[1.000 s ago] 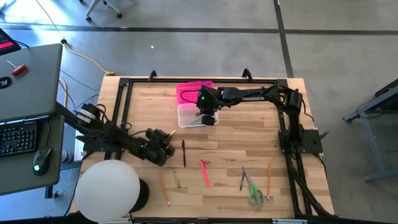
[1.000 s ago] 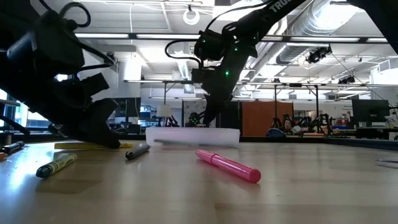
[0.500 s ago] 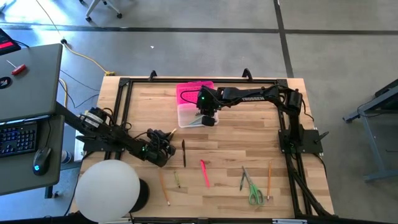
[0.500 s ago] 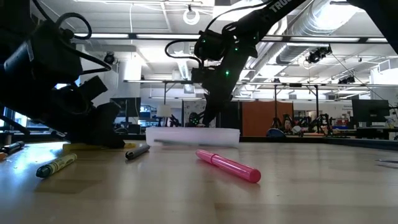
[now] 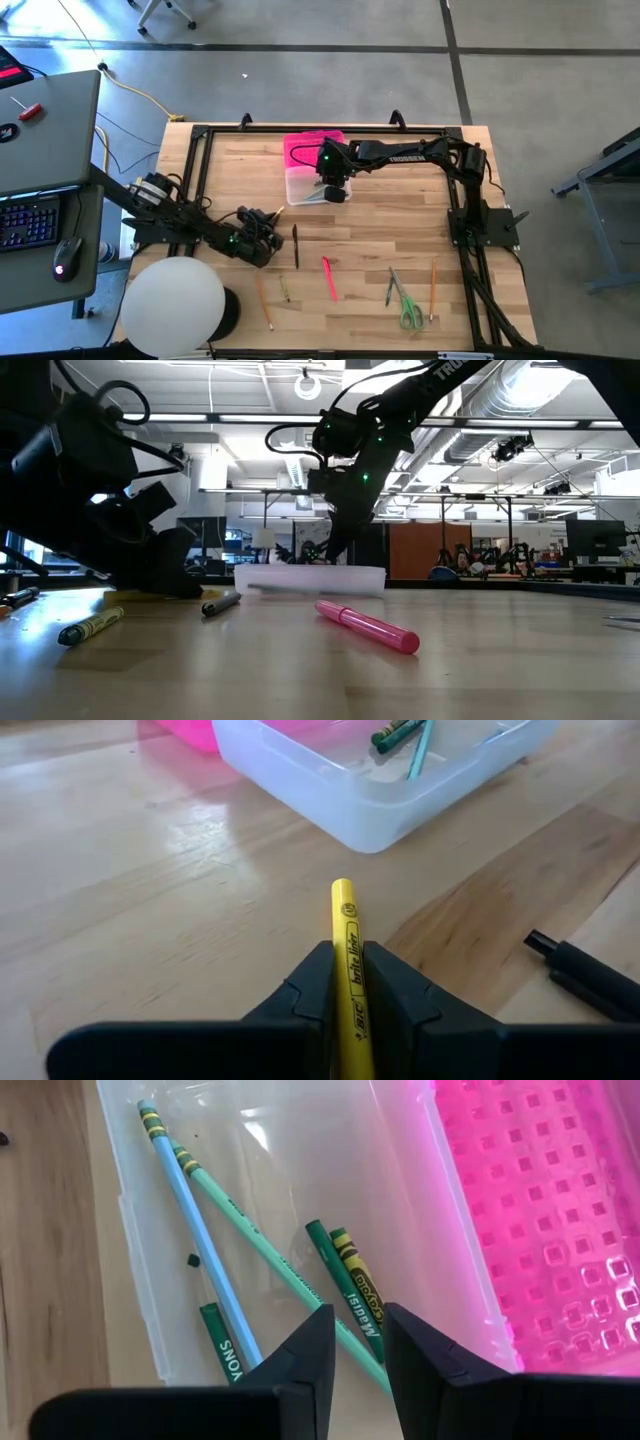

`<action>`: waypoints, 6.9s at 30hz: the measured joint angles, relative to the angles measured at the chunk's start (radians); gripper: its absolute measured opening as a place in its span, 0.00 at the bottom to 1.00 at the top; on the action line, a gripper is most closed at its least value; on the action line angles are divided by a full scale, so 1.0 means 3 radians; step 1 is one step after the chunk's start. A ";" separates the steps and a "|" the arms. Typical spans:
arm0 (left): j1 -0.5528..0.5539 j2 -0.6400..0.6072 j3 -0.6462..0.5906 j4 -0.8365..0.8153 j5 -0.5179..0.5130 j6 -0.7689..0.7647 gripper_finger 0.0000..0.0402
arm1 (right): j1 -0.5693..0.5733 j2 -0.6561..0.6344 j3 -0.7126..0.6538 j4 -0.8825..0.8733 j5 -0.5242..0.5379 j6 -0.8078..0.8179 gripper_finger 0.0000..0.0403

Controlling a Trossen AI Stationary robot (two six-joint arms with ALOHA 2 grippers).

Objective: Pick & place school supplies into a supply box
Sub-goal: Put the yellow pen into the pink supply box, then put the black pen into the pink supply box

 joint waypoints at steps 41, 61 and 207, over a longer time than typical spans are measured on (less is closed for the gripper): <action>0.0240 -0.1479 0.0179 -0.0051 -0.0268 0.1829 0.12 | 0.0264 0.0000 0.0006 -0.0408 -0.0137 0.0073 0.17; 0.2092 -0.0493 0.1294 0.0369 0.2459 0.3244 0.13 | 0.0881 -0.0674 0.0005 -0.0818 0.1137 0.0579 0.17; -0.0674 -0.0051 0.1361 -0.4290 0.0963 -0.4057 0.09 | 0.1191 -0.0799 0.0000 -0.1391 0.1944 0.0937 0.17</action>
